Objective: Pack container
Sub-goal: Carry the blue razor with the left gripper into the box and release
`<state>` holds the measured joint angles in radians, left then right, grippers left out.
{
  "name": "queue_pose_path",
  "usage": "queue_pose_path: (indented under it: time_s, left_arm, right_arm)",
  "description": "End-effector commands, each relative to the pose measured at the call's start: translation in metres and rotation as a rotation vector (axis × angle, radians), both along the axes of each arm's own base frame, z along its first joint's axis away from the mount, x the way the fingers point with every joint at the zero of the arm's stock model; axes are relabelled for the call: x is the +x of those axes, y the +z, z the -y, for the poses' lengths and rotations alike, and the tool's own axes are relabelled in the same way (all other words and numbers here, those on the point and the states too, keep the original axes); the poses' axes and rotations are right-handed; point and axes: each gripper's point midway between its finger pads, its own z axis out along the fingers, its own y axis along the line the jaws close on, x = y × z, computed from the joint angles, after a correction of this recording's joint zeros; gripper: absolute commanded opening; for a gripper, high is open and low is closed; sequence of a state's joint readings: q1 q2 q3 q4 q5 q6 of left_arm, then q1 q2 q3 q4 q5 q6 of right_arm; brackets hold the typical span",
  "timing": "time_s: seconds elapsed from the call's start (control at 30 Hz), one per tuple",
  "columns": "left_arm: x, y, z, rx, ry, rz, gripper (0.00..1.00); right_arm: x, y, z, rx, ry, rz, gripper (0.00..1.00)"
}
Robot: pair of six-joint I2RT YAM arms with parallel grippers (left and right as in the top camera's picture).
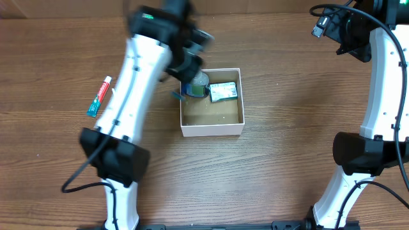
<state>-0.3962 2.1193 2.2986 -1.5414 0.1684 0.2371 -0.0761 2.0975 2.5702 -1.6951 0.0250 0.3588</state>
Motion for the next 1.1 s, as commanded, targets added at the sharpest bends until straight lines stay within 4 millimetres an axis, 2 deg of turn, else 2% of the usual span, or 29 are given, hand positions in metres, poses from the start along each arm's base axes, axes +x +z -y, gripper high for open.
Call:
queue_pose_path:
  time_s: [0.0, 0.13, 0.23, 0.5, 0.6, 0.73, 0.87, 1.0, 1.03, 1.07]
  left_arm:
    - [-0.015, 0.009, 0.039, 0.056, -0.216, 0.098, 0.09]
    - [-0.025, 0.008, 0.062, 0.096, -0.346, 0.143, 0.12]
    - [-0.03, 0.005, 0.068, 0.106, -0.425, 0.147, 0.16]
    - [-0.048, -0.029, 0.05, 0.179, -0.627, 0.048, 0.18]
    - [-0.051, -0.04, 0.047, 0.193, -0.634, 0.019, 0.18]
    - [-0.046, -0.038, 0.046, 0.206, -0.596, 0.039, 0.2]
    - [-0.036, -0.015, 0.047, 0.193, -0.483, 0.093, 0.22]
    - [-0.02, 0.015, 0.028, 0.184, -0.224, 0.137, 0.3]
    - [-0.018, 0.019, 0.02, 0.175, -0.165, 0.134, 0.38]
    - [-0.015, 0.022, 0.01, 0.167, -0.092, 0.125, 0.64]
  right_arm:
    - [-0.001, 0.004, -0.002, 0.0, 0.012, 0.011, 1.0]
    - [-0.001, 0.004, -0.002, 0.0, 0.011, 0.012, 1.0]
    - [-0.001, 0.004, -0.002, 0.0, 0.012, 0.012, 1.0]
    - [-0.001, 0.004, -0.002, 0.0, 0.012, 0.012, 1.0]
    - [-0.001, 0.004, -0.002, 0.0, 0.012, 0.011, 1.0]
    - [-0.001, 0.004, -0.002, 0.0, 0.012, 0.011, 1.0]
    - [-0.001, 0.004, -0.002, 0.0, 0.012, 0.012, 1.0]
    - [-0.001, 0.004, -0.002, 0.0, 0.012, 0.011, 1.0]
    - [-0.001, 0.004, -0.002, 0.0, 0.012, 0.012, 1.0]
    - [-0.001, 0.004, -0.002, 0.0, 0.011, 0.012, 1.0]
